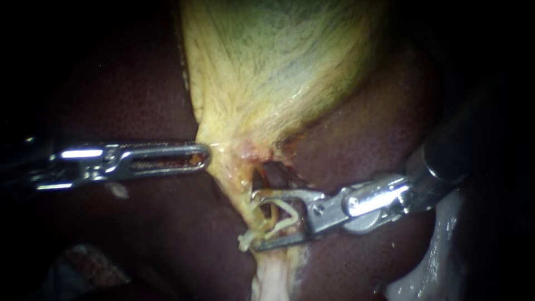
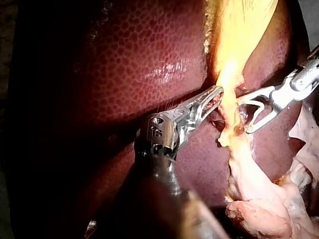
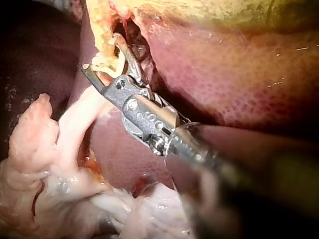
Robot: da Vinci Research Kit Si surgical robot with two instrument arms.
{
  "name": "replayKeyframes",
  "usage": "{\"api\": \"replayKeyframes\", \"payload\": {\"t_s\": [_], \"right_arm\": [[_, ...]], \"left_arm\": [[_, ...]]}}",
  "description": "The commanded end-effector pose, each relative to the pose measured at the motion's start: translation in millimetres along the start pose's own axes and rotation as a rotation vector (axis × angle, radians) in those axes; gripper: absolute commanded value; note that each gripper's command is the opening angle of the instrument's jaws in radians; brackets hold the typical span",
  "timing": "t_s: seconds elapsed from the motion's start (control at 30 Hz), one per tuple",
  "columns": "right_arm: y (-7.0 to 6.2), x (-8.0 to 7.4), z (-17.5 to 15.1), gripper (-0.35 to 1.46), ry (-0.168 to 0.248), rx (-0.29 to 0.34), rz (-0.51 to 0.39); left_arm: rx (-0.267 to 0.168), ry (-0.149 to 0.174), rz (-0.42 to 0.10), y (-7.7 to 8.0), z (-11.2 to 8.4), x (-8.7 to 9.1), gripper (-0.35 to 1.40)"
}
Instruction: Clipping second clip left tube
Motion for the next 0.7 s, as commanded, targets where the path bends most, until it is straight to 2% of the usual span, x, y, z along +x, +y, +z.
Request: {"api": "replayKeyframes", "payload": {"t_s": [0.03,0.37,0.7], "right_arm": [[0.2,0.0,0.0,0.58,0.001,0.001,0.0],[0.3,-0.2,2.3,0.58,-0.014,-0.009,0.003],[-0.4,-0.9,5.5,0.58,-0.029,-0.015,0.008]], "left_arm": [[-0.003,-0.002,0.0,-0.1,0.0,0.0,-0.35],[-0.001,0.003,-0.002,-1.0,0.1,0.0,-0.35],[-0.001,0.003,-0.003,-1.5,0.5,-0.1,-0.35]]}}
